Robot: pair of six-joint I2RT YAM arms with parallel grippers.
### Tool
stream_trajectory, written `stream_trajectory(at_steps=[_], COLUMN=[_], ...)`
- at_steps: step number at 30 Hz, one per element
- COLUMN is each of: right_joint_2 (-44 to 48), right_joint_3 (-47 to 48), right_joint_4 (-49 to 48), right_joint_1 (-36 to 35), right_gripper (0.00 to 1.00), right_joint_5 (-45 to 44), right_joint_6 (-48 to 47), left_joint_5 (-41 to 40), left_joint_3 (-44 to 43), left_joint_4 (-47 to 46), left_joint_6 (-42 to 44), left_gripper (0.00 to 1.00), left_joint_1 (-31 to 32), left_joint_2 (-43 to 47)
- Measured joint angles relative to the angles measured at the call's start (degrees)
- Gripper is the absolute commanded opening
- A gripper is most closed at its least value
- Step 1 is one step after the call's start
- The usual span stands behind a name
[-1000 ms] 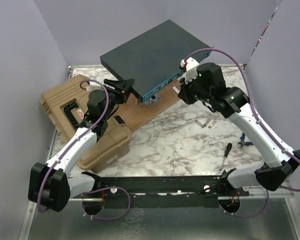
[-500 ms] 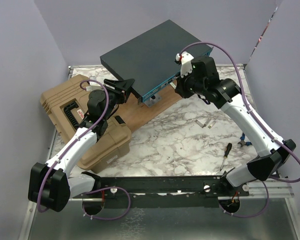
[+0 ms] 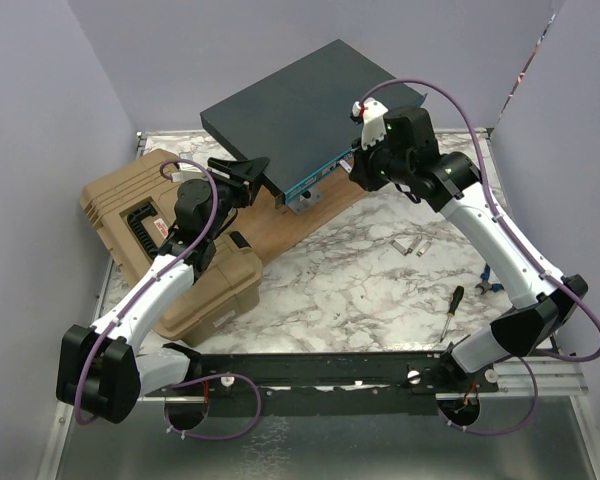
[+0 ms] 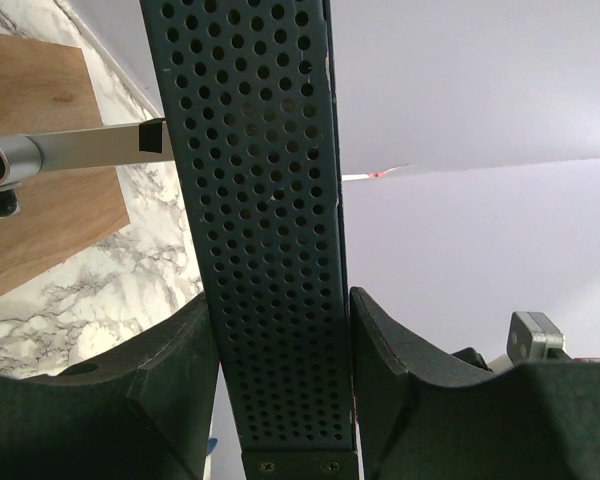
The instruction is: Insert the plug into the switch port
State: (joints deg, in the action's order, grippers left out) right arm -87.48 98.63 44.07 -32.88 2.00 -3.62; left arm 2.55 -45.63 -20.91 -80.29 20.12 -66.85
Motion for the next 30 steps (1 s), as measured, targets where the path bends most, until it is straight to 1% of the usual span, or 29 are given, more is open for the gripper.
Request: stream_trajectory(at_steps=[6, 30], right_joint_2=[-0.02, -1.49], right_joint_3=[1.01, 1.29], right_joint_4=[-0.09, -0.74], right_joint_1=[0.02, 1.14], right_gripper=[0.01, 0.01], right_joint_5=[1.6, 1.53], right_joint_6=[-0.35, 0.59], left_joint_5=[0.0, 0.0], left_joint_3=[-0.13, -0.22], left_joint_4=[-0.02, 0.04], left_joint_6=[0.0, 0.0], left_gripper=[0.0, 0.0], left_joint_1=[0.0, 0.0], left_joint_2=[-0.13, -0.15])
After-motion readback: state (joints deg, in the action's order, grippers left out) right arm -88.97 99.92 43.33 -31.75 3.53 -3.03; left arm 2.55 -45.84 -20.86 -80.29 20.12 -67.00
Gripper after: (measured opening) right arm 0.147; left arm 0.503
